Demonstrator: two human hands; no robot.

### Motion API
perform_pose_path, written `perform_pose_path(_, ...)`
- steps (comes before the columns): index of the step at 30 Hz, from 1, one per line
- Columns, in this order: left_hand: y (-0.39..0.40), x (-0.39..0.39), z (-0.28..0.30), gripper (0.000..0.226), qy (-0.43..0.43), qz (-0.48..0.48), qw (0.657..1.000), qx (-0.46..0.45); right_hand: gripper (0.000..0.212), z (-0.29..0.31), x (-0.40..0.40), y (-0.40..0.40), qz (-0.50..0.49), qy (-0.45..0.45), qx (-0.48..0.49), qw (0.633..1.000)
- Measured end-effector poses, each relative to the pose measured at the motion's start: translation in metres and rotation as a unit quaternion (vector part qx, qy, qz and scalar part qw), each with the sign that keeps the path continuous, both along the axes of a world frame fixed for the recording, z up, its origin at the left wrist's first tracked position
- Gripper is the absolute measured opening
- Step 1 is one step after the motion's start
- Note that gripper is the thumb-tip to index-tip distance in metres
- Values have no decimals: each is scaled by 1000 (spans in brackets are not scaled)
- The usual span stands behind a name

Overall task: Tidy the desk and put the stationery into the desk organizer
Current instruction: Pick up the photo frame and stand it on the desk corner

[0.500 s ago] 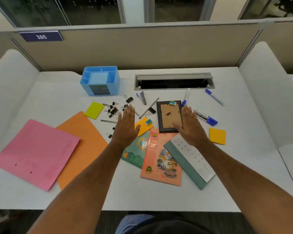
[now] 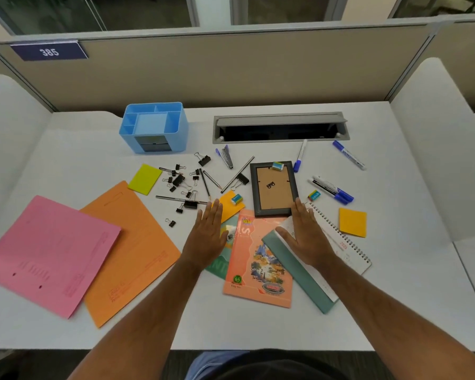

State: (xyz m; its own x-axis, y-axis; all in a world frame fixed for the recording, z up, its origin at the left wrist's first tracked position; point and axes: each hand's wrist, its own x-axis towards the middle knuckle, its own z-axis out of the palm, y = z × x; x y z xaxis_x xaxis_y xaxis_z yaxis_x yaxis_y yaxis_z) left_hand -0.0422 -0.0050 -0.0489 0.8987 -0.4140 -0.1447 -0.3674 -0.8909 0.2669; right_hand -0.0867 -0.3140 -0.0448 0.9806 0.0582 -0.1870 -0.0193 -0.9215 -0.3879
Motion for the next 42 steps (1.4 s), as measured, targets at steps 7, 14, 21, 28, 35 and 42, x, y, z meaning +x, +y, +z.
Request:
perform_pose_path(7,-47,7,19,68,-30,35,990,-133,88,7,13,0,-87,18,46,995)
perform_pose_path(14,-96,-1,22,72,88,121,967,-204,83,4,25,-1,-125,45,82,988)
perform_pose_path(21,-115,11,18,73,180,221,929,-238,78,9,36,-2,-144,47,155,976)
perform_pose_path(28,-126,34,22,53,253,257,875,-323,81,13,48,0,-157,67,171,970)
perform_pose_path(35,-127,45,31,47,280,321,802,-418,81,13,56,-1,-178,37,209,961)
perform_pose_path(42,-120,53,45,39,259,333,791,-444,58,26,55,-5,-143,-13,226,964)
